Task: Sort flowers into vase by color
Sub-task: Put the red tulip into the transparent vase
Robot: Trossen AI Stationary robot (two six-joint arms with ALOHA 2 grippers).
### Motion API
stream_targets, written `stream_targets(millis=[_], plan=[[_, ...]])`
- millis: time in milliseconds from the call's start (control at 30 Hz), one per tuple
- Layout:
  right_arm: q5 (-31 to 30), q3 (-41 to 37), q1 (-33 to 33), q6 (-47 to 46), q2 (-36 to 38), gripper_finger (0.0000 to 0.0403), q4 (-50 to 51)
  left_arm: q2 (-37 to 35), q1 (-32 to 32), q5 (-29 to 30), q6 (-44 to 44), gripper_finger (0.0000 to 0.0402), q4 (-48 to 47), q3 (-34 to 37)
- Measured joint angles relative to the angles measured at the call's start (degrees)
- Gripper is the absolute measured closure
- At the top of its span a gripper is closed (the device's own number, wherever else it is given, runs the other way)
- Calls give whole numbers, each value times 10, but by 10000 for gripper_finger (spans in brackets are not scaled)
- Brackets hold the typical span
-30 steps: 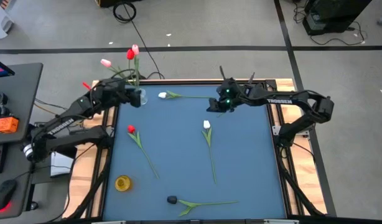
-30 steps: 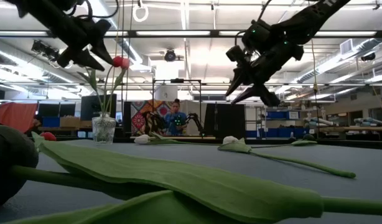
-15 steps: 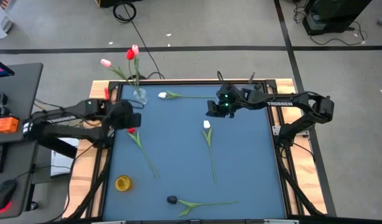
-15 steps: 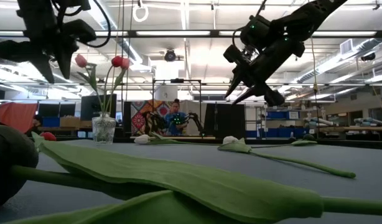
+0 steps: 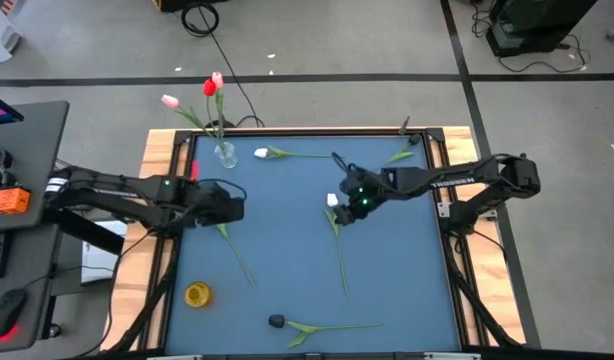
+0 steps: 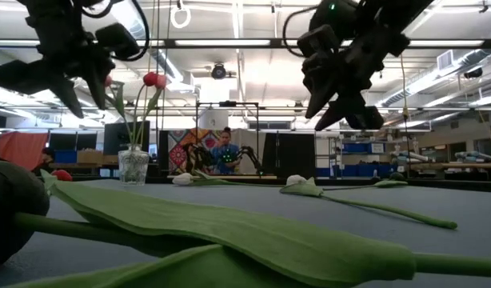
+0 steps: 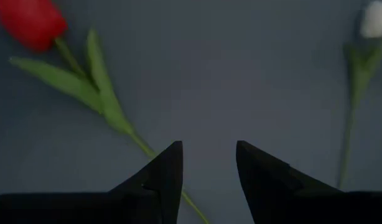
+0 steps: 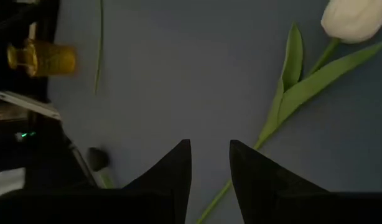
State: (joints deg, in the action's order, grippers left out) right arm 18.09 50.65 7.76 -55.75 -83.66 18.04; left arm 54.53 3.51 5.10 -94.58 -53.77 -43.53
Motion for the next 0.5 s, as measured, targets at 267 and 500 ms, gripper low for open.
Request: stream_targets(millis=[267, 500], plan=[[-59, 0, -55, -27, 0, 284, -49, 93, 33, -4, -68, 248, -42, 0], [-63, 0, -89, -27, 0, 284, -19, 158, 38, -15, -79, 248, -43, 0]])
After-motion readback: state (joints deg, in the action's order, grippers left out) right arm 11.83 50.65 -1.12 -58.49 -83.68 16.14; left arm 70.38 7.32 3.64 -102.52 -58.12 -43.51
